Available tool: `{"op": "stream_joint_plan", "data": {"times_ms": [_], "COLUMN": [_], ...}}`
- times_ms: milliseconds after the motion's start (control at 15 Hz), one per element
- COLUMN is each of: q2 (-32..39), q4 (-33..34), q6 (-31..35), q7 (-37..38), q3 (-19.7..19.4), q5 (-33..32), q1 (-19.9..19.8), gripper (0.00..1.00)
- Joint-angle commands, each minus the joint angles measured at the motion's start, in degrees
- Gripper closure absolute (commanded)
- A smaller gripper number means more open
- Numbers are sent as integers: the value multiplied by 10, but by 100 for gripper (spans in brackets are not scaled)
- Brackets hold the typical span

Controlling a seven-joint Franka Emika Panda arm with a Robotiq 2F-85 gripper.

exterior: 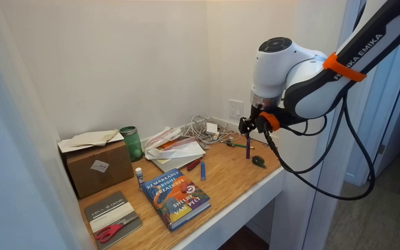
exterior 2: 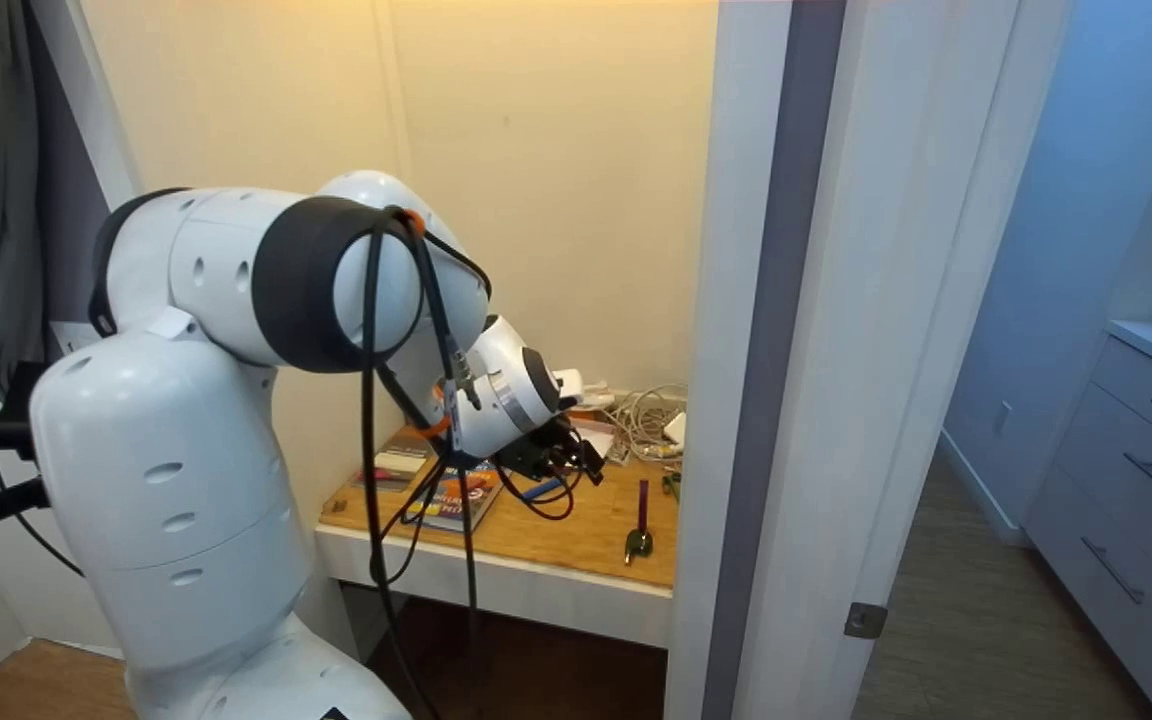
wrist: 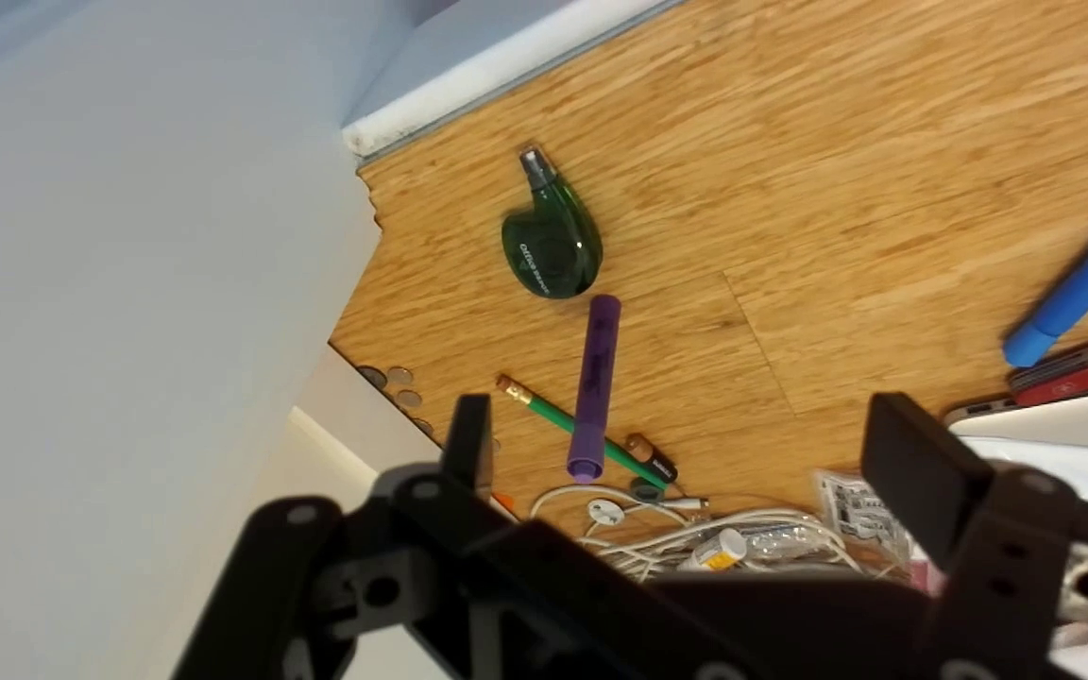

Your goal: Pick up the purple marker and place it standing upwards on the shelf

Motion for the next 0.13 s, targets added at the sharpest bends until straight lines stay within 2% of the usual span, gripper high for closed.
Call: {"op": "stream_joint_plan", "data": {"times_ms": [0,67], "q2": [0,0], "q4": [0,0], "q6": [0,0], "q7": [0,0], "q3": [0,0], "q5": [0,0], "q1": [0,0], "gripper": [0,0]}}
